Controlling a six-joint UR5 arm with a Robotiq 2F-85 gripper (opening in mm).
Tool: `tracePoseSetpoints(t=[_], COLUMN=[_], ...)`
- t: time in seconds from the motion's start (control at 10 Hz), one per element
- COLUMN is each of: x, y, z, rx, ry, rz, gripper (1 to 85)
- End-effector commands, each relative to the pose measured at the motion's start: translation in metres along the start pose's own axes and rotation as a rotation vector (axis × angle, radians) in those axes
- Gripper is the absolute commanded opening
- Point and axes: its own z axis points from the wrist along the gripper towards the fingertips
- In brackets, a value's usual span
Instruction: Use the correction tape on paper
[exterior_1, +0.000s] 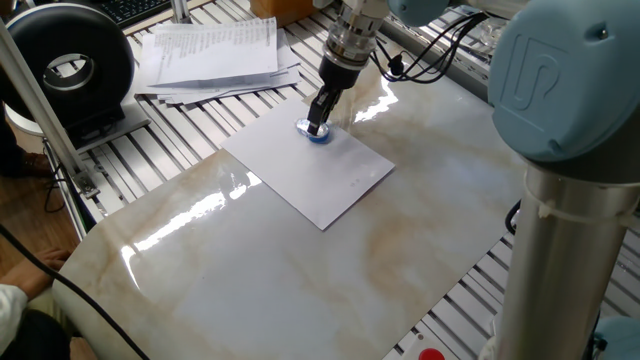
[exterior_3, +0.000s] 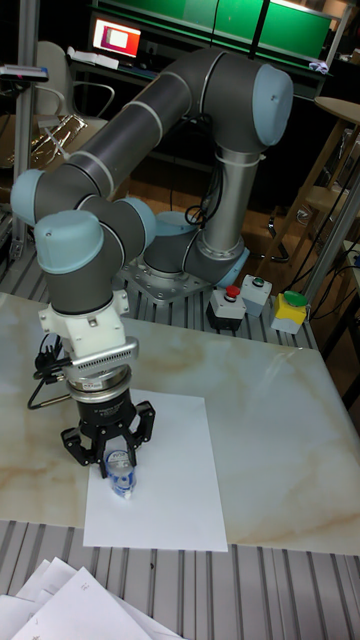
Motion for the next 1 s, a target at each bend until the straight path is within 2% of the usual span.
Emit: tracePoseSetpoints(t=[0.0,0.2,0.4,0.6,0.9], x=[-0.003,-0.009,-0.011,-0.017,-0.023], y=[0.000,0.007,0.004,0.010,0.020], z=[-0.003,-0.006,-0.006,-0.008,-0.005], rx=[0.008,0.029,0.060,0.079,0.089], ry=[-0.004,0.005,0.011,0.019,0.016], rz=[0.011,0.028,0.011,0.023,0.045], gripper=[44.3,43.7,43.7,43.7,43.7])
